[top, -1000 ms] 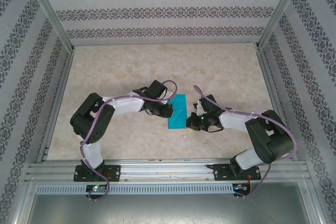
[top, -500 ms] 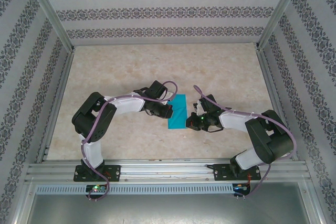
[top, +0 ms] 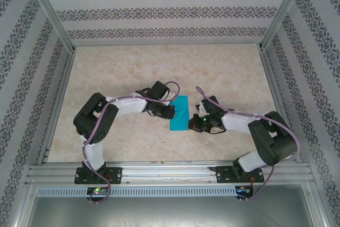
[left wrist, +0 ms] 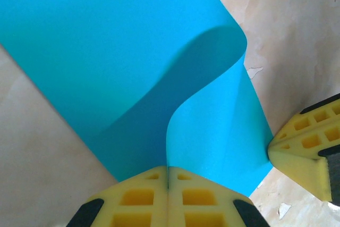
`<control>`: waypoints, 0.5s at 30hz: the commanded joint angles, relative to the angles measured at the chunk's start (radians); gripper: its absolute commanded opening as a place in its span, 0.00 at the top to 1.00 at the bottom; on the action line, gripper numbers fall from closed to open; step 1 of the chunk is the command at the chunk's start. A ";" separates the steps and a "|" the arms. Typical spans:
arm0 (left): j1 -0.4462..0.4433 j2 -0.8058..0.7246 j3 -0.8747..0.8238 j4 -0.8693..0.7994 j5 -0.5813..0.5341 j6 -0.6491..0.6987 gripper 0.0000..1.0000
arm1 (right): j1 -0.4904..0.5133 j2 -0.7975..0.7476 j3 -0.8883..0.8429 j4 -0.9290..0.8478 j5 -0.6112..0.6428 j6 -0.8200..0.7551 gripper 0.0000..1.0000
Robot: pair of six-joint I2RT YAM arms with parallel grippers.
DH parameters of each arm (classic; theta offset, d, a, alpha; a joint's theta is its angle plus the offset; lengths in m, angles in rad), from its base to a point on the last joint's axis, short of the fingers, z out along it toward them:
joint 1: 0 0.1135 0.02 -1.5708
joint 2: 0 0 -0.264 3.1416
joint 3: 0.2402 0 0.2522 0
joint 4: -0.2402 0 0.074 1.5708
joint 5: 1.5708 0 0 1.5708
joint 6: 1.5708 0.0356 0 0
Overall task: Fold a paper plane with a square sheet of paper (fold left side to right side)
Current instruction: Fold the triangle a second time at the center of the table.
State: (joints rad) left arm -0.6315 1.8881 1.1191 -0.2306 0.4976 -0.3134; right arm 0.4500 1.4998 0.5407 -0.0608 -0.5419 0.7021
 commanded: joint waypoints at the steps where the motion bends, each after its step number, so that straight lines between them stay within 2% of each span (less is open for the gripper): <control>1: 0.015 0.017 0.026 0.017 0.013 0.023 0.97 | 0.012 0.030 -0.013 -0.094 0.070 -0.022 1.00; 15: 0.014 0.039 0.030 0.002 0.003 0.034 0.97 | 0.012 0.033 -0.008 -0.102 0.071 -0.025 1.00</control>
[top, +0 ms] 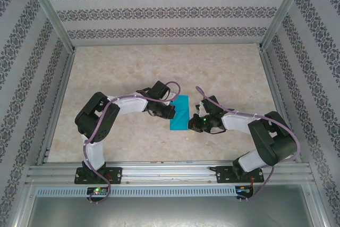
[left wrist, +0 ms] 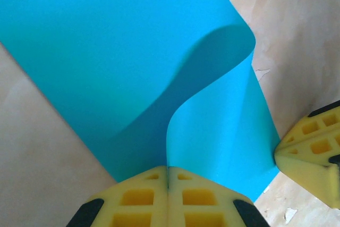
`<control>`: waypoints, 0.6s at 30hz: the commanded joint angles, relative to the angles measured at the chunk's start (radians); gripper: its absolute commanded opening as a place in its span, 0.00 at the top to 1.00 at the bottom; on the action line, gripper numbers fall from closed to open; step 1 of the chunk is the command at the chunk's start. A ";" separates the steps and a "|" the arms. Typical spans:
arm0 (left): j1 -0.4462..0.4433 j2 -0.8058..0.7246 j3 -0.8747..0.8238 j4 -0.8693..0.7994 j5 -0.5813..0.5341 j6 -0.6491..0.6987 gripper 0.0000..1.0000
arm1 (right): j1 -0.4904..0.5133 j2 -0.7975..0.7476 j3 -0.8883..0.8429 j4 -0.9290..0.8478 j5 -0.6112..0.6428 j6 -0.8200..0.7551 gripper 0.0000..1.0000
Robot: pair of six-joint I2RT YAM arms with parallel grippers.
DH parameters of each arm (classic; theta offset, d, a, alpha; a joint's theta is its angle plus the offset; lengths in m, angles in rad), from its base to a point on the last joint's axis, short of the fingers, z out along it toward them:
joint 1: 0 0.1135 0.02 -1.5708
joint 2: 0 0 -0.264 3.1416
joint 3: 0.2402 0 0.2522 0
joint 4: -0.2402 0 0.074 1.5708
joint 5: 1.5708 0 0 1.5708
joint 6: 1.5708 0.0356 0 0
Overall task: Fold a paper plane with a square sheet of paper (fold left side to right side)
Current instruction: Fold the triangle a second time at the center of the table.
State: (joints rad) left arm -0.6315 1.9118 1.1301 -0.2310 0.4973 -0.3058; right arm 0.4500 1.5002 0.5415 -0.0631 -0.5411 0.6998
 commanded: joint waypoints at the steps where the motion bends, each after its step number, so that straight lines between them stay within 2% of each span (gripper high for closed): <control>1: 0.014 0.016 0.020 0.002 0.004 0.027 0.97 | 0.012 0.032 -0.009 -0.100 0.070 -0.023 1.00; 12: 0.014 0.044 0.018 -0.008 -0.016 0.038 0.97 | 0.011 0.021 0.001 -0.097 0.057 -0.022 1.00; 18: 0.015 0.047 0.012 -0.010 -0.019 0.042 0.97 | -0.001 -0.079 0.021 -0.047 -0.006 0.008 0.95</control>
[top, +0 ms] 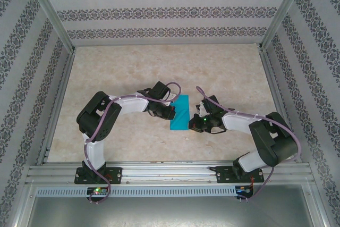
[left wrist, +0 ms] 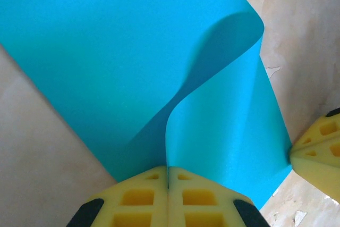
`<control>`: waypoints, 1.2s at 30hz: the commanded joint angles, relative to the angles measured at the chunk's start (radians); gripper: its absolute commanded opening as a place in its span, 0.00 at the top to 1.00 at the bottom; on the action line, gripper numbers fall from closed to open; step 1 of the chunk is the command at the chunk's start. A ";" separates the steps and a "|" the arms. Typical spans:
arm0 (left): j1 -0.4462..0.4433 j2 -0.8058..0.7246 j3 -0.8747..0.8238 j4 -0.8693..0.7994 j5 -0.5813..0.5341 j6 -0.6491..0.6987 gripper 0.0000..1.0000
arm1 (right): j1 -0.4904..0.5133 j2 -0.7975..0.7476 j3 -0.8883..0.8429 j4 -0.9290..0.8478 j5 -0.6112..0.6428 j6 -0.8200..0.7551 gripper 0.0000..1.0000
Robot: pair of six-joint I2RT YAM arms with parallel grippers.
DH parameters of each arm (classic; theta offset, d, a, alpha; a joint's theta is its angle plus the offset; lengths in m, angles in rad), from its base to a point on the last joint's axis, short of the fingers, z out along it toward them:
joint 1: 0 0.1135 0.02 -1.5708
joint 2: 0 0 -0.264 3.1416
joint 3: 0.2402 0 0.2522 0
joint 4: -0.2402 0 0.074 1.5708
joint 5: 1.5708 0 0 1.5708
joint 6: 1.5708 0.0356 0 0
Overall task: Fold a paper plane with a square sheet of paper (fold left side to right side)
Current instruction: Fold the triangle a second time at the center of the table.
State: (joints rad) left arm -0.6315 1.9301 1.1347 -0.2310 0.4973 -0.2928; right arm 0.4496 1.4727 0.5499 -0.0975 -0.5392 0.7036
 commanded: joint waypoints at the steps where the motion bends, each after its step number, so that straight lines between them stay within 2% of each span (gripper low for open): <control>1: 0.015 0.029 0.007 -0.010 -0.019 0.029 0.97 | -0.006 -0.070 0.012 -0.002 -0.019 0.012 0.95; 6: 0.014 0.029 0.005 -0.010 -0.020 0.030 0.97 | -0.010 -0.096 0.006 0.110 -0.041 0.065 1.00; 12: 0.015 0.031 0.008 -0.011 -0.024 0.032 0.97 | 0.023 0.000 0.030 0.281 -0.022 0.134 1.00; 20: 0.015 0.033 0.015 -0.016 -0.029 0.032 0.97 | 0.042 0.108 0.085 0.352 -0.011 0.142 1.00; 36: 0.014 0.036 0.035 -0.044 -0.048 0.044 0.98 | 0.049 0.205 0.107 0.352 0.014 0.122 1.00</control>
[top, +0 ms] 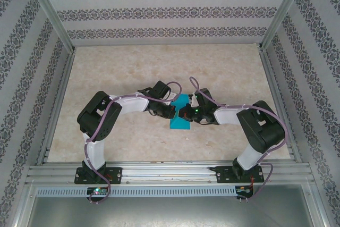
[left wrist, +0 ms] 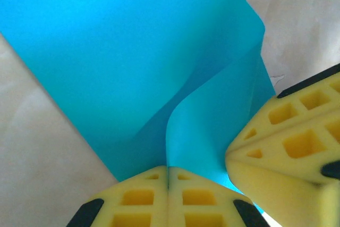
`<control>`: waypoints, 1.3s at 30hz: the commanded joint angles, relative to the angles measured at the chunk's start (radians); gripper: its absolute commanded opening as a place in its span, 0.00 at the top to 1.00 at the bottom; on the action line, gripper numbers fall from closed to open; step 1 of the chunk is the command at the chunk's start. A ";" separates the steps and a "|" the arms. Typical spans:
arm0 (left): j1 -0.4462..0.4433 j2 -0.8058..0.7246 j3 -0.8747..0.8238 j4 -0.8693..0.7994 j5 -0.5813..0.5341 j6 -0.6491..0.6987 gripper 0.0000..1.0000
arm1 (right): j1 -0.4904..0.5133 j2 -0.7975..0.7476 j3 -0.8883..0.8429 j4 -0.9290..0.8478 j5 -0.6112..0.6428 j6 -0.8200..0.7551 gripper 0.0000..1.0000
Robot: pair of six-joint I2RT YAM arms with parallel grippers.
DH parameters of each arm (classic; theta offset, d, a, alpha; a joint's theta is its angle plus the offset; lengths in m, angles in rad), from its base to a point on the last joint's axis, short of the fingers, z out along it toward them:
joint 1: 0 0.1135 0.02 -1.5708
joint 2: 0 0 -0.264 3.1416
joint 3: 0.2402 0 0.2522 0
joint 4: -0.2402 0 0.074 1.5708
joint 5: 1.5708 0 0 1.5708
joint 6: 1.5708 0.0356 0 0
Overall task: Fold a paper plane with a square sheet of paper (fold left side to right side)
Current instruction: Fold the triangle a second time at the center of the table.
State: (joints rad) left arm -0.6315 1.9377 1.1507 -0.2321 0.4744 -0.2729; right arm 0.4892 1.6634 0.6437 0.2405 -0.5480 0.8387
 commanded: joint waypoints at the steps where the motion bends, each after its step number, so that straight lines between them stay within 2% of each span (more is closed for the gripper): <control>1: 0.015 0.029 0.019 -0.042 -0.026 0.024 0.98 | 0.008 0.018 0.013 0.010 0.025 -0.016 1.00; 16: 0.014 0.031 0.019 -0.048 -0.030 0.025 0.97 | 0.009 0.041 -0.001 -0.053 0.074 -0.018 1.00; 24: 0.015 -0.032 0.045 -0.049 -0.043 0.002 0.82 | 0.007 0.042 -0.016 -0.089 0.097 -0.003 1.00; 31: 0.019 -0.149 0.044 -0.109 -0.087 -0.003 0.76 | 0.008 0.032 -0.019 -0.084 0.093 -0.005 1.00; 34: 0.019 -0.204 0.020 -0.140 -0.062 -0.017 0.80 | 0.007 0.028 -0.019 -0.083 0.093 -0.002 1.00; 39: -0.007 -0.256 -0.045 -0.135 0.060 -0.089 0.84 | 0.008 0.029 -0.021 -0.075 0.088 0.002 1.00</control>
State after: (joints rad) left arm -0.6277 1.6978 1.1458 -0.3153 0.4545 -0.3042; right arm 0.4892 1.6917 0.6437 0.2188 -0.5018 0.8360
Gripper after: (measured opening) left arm 0.166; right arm 0.043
